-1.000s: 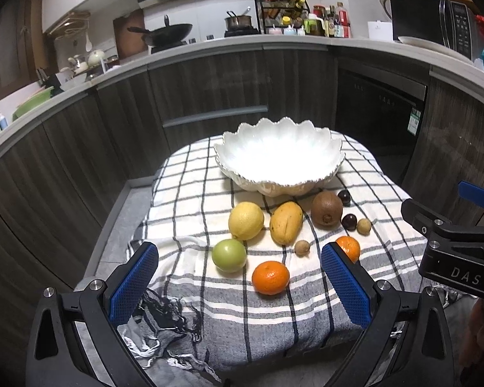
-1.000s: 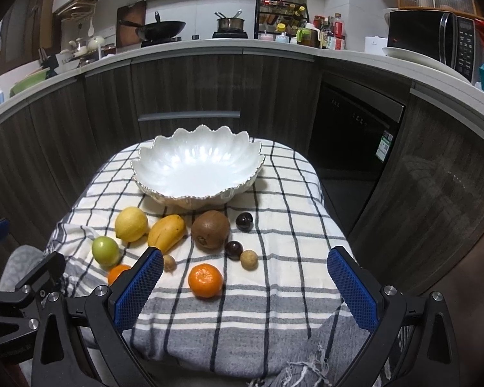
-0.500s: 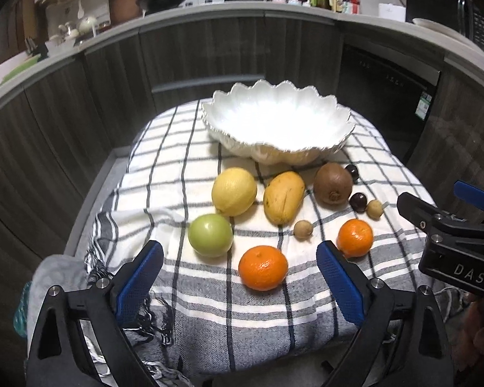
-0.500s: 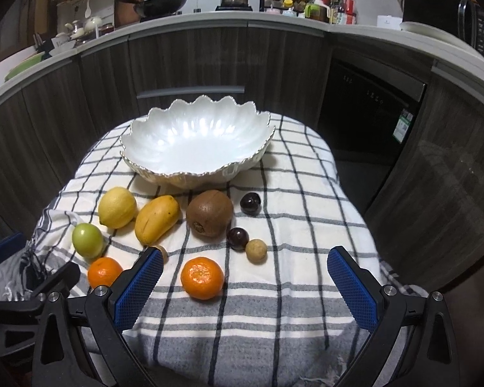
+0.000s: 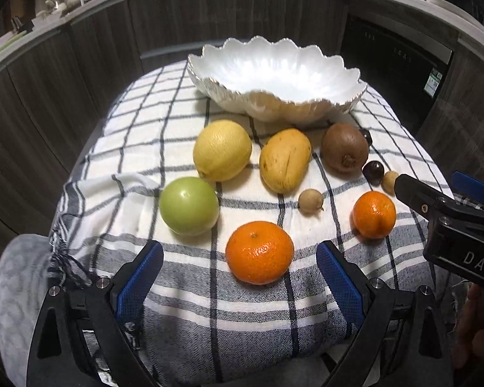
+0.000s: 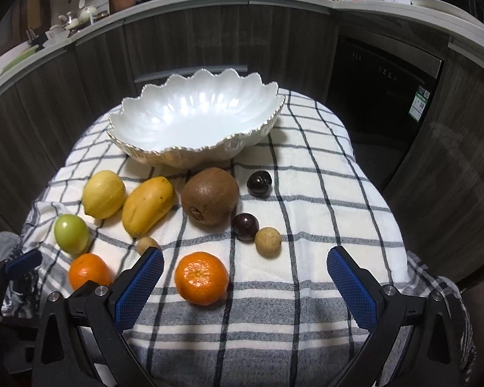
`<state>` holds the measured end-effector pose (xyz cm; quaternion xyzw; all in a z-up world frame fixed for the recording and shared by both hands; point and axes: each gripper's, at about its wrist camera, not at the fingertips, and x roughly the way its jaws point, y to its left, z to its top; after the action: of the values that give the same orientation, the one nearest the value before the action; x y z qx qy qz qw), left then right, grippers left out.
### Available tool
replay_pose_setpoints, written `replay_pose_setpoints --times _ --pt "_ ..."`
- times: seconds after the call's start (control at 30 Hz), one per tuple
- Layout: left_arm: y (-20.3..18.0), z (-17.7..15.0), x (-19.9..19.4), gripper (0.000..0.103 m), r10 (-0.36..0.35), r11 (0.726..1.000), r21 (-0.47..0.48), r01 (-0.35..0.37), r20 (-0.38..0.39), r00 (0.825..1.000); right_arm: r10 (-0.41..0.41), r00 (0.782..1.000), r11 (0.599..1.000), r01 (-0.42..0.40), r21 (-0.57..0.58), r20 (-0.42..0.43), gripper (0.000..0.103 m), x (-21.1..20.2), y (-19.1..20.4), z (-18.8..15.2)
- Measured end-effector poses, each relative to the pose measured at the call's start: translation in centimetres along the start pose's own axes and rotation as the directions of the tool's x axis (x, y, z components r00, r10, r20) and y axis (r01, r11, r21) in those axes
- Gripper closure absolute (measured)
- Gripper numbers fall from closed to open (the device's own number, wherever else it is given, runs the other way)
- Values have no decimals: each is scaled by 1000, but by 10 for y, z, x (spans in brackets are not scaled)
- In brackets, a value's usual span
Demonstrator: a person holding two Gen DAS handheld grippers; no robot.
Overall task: Organize fruits
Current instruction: 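Grasp the front tangerine with the left tool while the right tool grasps the other tangerine, then lift both tangerines and carry them over the white bowl with both tools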
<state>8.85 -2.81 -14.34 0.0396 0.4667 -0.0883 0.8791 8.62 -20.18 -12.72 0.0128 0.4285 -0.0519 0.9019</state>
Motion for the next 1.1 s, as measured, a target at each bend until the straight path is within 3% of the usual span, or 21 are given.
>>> replay_pose_setpoints --times 0.23,0.4,0.5,0.77,1.1 --pt "3 -1 18 17 -17 1000 -25 16 -54 998 12 999 999 -14 -40 -44 5 13 8 -2" --pt "2 -1 25 29 -30 999 -28 28 -70 997 48 996 996 -53 -65 -74 22 23 14 -4" --pt "0 -1 27 37 -44 999 -23 43 -79 996 64 994 996 -70 -60 -93 27 28 14 -5" --pt "-9 -3 28 54 -68 998 10 69 -74 995 88 989 993 -96 -67 -123 31 37 18 -7" --pt "-6 -3 28 55 -85 996 -1 85 -65 994 141 975 984 -158 -87 -173 55 44 27 -11"
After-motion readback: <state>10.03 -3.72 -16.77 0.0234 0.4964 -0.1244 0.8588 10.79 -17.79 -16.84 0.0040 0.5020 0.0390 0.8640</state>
